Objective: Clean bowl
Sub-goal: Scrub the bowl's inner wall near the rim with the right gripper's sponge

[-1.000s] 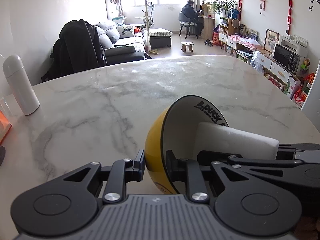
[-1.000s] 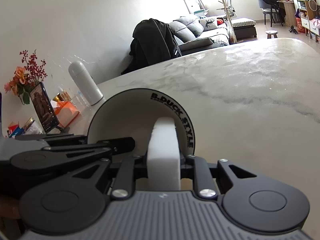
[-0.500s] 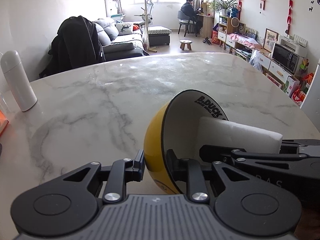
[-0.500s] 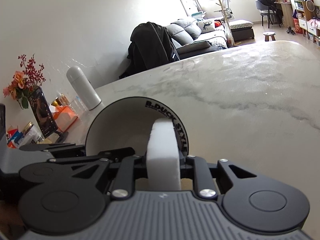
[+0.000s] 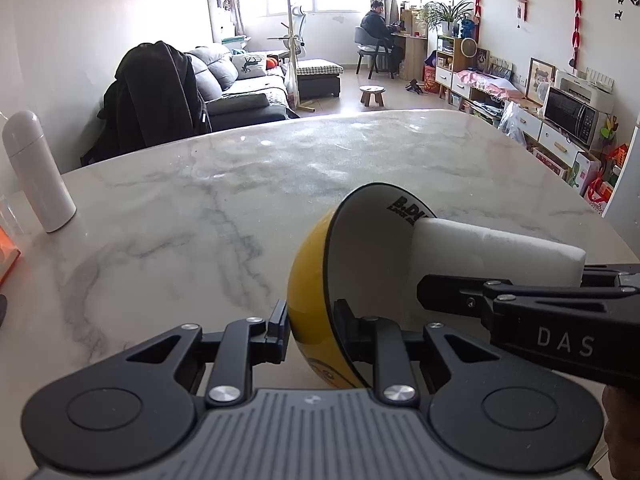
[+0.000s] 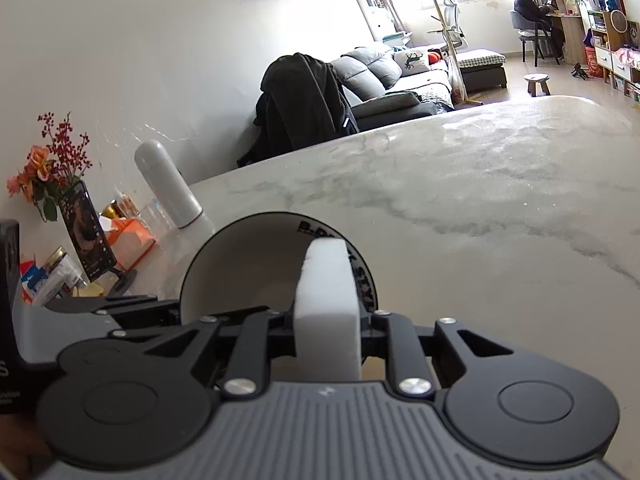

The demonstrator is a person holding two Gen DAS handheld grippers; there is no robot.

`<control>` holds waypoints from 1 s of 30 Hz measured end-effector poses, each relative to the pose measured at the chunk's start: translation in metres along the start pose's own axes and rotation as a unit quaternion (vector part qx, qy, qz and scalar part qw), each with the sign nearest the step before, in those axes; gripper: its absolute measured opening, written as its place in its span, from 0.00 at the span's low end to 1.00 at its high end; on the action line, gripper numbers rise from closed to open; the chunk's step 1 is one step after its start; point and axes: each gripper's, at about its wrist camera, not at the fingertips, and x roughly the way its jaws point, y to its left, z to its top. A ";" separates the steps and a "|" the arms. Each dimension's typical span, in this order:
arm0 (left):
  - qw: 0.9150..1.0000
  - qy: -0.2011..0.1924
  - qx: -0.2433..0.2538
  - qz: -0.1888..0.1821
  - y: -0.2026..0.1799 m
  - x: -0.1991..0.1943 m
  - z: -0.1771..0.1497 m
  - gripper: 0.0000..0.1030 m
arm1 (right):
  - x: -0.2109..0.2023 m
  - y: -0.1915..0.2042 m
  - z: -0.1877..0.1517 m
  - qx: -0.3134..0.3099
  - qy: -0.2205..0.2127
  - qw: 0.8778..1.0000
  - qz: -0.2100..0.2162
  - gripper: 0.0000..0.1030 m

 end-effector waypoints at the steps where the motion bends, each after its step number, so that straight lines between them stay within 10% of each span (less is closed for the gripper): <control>1: 1.000 -0.002 0.003 0.001 -0.001 0.000 0.000 0.23 | 0.000 0.000 -0.001 0.000 0.001 1.000 -0.004 0.21; 30: 1.000 -0.002 0.013 0.001 -0.001 0.001 0.001 0.23 | 0.000 -0.007 -0.002 0.001 0.006 1.000 0.006 0.22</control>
